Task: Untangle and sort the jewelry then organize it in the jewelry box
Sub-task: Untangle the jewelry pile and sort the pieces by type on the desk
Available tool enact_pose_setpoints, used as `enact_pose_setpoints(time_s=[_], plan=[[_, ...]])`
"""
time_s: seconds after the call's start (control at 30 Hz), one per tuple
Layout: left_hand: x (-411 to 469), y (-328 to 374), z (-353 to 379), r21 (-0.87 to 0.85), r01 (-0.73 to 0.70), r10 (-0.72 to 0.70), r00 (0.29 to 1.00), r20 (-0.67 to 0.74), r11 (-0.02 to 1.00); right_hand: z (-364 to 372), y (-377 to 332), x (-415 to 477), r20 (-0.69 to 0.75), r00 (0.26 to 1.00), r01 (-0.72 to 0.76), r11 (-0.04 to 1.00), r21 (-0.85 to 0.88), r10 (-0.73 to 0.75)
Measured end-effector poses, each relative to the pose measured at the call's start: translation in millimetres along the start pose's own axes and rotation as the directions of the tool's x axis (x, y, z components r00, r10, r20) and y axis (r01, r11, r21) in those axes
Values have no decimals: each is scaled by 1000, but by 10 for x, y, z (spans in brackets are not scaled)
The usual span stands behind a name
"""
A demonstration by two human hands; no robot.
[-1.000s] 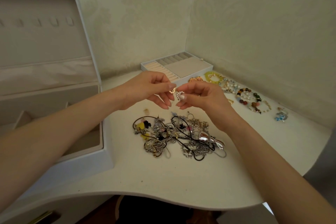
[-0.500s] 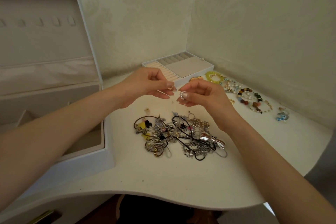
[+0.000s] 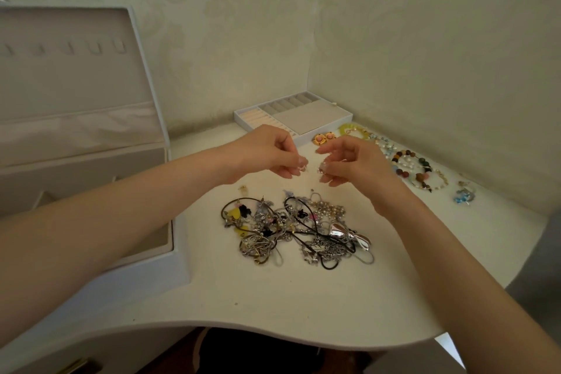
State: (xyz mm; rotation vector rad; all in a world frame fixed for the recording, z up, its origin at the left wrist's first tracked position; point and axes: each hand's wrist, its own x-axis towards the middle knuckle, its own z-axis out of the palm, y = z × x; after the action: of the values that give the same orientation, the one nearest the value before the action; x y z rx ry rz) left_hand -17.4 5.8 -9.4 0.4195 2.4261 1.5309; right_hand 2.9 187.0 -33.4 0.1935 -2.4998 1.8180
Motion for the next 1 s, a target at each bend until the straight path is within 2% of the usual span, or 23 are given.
enact_pose_setpoints(time_s=[0.17,0.3,0.4,0.5,0.67,0.87,1.0], plan=[[140,73,274,38,7,-9,999,54,999,-278,29,-90,-20,996,-89,995,-47,88],[263,120,519,76,-33,24,993,117,997,-518,163,-174,-129,981,-149,989,-18,146],[348,154,710,42,-2,-3,992,126,999,-652,285,-204,-232,966,-152,978,-140,117],[413,177,911,31,38,-41,992,116,999,-734,404,-228,-295,945,-189,972,-139,141],[503,176,1099,284,20,-24,1000,10,959,-811,497,-255,-341,930,-209,961,-180,139],[507,148,1173,373,-6,14,1000,-18,928,-854,514,-274,-339,935,-228,913,-337,109],[471,160,1121,383,-31,-1,996,85,923,-900,509,-296,-261,960,-203,889,-411,98]])
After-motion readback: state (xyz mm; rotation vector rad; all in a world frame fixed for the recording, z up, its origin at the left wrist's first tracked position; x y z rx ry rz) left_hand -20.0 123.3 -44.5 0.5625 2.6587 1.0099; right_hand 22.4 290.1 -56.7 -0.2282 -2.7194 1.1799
